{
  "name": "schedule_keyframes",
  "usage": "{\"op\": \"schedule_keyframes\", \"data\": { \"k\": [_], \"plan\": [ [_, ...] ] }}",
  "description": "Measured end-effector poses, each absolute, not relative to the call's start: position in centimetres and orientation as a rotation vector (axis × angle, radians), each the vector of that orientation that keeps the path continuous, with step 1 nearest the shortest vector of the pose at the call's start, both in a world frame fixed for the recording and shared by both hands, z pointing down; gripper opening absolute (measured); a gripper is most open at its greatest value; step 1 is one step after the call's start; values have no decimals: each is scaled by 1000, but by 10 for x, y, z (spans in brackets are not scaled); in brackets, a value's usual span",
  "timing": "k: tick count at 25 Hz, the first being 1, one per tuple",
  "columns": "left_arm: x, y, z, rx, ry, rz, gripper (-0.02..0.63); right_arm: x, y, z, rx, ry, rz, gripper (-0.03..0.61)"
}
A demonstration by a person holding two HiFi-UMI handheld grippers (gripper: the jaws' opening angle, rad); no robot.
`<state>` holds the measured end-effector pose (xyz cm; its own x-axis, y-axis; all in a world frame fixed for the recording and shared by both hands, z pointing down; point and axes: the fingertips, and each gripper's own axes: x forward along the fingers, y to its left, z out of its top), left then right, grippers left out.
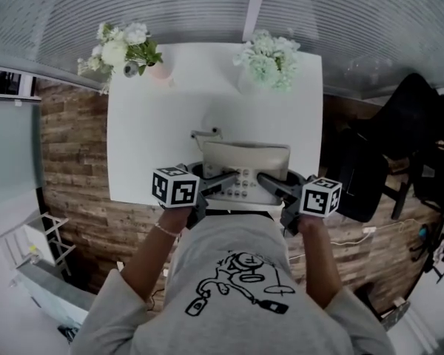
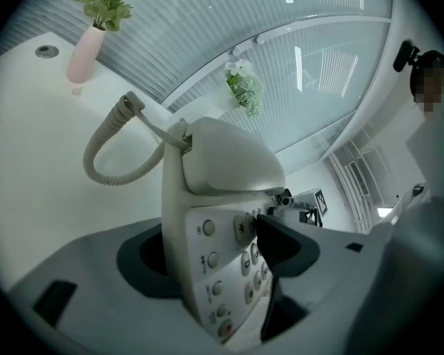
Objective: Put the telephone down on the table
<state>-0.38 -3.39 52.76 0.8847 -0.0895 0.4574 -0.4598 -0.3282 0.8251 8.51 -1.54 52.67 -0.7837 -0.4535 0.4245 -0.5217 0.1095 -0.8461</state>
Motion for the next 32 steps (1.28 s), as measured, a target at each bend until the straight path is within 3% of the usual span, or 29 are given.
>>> {"op": "schedule_keyframes", "data": {
  "k": [32],
  "plan": [
    [2,-39,619,1814,-474,501,353,84,-25,609,993,-2166,1864,288]
  ]
}}
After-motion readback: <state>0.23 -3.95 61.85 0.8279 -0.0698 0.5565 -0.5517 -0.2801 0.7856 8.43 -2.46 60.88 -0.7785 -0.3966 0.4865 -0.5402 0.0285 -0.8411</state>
